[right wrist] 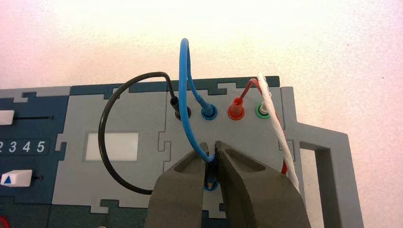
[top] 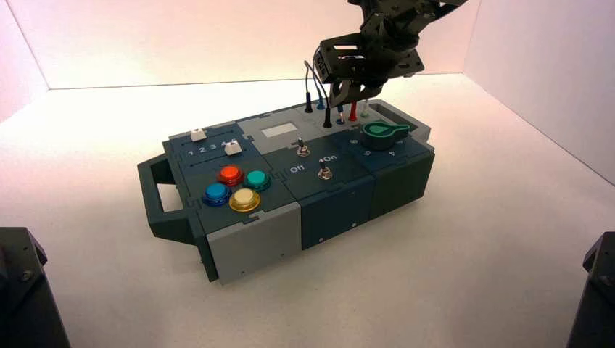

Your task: Insert the blue wire.

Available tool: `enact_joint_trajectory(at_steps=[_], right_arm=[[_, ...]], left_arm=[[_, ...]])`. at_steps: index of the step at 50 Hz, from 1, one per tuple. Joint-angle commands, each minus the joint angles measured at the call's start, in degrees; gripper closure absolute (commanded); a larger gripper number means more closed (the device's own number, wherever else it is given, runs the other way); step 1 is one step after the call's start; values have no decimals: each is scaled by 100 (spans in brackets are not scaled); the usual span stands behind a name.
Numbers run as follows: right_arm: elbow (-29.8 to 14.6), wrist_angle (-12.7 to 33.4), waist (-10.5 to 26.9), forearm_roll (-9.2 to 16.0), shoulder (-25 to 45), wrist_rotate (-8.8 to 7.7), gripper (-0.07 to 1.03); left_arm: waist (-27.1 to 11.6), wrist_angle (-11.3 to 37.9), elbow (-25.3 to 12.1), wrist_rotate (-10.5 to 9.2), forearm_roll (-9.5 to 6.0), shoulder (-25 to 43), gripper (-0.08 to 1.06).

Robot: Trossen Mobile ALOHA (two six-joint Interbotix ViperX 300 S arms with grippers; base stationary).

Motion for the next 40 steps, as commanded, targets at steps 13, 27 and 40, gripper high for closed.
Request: enact_joint_trajectory(at_steps=[13,27,40], right_arm=[[-167,-53,-26,-35,-53,-18,99],[-272,-53,-26,-62,-53,-18,99],[-281,-35,-26,-62,-44,-18,99]], left_arm=[[-26,-62,-70,18,9,9,101],[-26,-62,-70,18,9,18,101],[-26,-62,-62,18,9,9,101]])
